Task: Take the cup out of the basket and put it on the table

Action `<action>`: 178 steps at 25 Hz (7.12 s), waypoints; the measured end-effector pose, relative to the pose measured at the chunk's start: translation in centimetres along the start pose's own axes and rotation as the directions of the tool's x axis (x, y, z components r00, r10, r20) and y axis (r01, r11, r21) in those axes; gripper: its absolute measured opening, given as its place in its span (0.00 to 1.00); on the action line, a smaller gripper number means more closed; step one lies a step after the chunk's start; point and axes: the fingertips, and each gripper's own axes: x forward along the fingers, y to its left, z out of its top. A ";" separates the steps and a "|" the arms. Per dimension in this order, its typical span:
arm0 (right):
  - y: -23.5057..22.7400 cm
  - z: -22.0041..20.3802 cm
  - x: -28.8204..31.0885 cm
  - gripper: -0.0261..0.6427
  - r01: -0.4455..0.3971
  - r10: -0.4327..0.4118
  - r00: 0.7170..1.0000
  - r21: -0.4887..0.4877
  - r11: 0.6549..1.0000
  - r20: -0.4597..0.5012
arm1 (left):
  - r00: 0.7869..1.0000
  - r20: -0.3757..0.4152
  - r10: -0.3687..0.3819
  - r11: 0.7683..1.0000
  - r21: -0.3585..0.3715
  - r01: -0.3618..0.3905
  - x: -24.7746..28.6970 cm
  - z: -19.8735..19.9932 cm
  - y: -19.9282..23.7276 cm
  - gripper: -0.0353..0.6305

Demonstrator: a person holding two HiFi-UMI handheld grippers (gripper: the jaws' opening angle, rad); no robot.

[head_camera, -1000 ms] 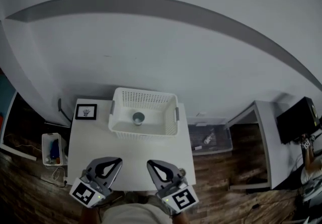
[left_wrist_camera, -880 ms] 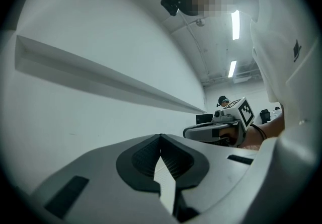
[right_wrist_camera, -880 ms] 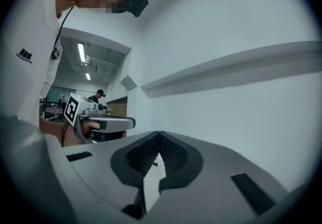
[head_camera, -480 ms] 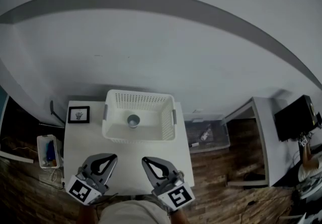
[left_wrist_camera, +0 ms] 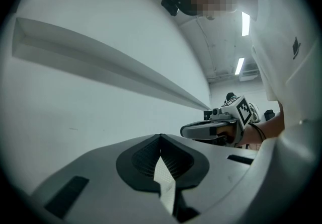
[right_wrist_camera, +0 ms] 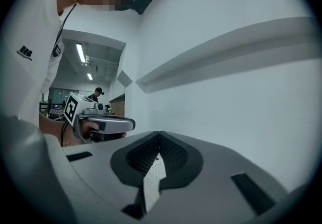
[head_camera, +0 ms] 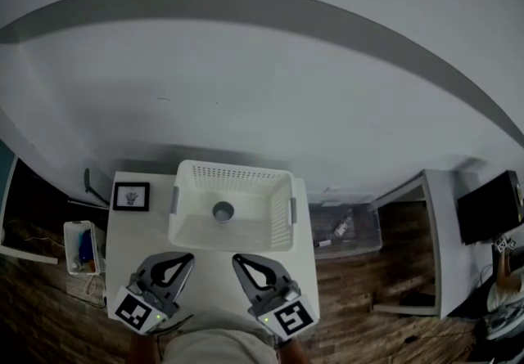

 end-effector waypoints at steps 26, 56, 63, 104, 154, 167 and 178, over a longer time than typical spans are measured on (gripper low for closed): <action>-8.1 -15.0 9.4 0.21 -0.297 0.177 0.810 -0.131 0.946 -0.559 | 0.999 -0.051 -0.014 1.000 -0.014 0.013 4.8 -3.1 4.1 0.05; -9.4 -32.8 13.0 0.58 -0.635 0.251 0.371 -0.047 0.771 -0.894 | 0.993 -0.121 0.004 1.000 -0.015 -0.006 7.5 -5.6 6.8 0.05; -9.4 -33.2 13.0 0.58 -0.636 0.256 0.359 -0.035 0.771 -0.897 | 0.992 -0.128 0.000 1.000 -0.026 -0.003 7.9 -5.9 6.7 0.05; -7.4 -18.3 9.4 0.57 -0.646 0.223 0.456 -0.149 0.749 -0.862 | 0.995 -0.098 0.001 1.000 0.022 0.001 4.5 -4.0 2.8 0.05; 6.6 -20.5 -7.9 0.56 -0.464 0.229 0.571 -0.079 0.882 -0.788 | 0.952 -0.132 -0.276 0.961 -0.022 0.275 -1.9 -11.0 -11.7 0.05; 6.8 -29.1 -9.9 0.56 -0.397 0.175 0.519 -0.054 0.916 -0.837 | 0.925 -0.193 -0.328 0.945 -0.061 0.323 -1.7 -15.2 -13.3 0.05; 7.1 -32.6 -10.3 0.57 -0.378 0.168 0.500 -0.040 0.925 -0.850 | 0.906 -0.225 -0.358 0.934 -0.089 0.347 -1.4 -17.1 -13.5 0.05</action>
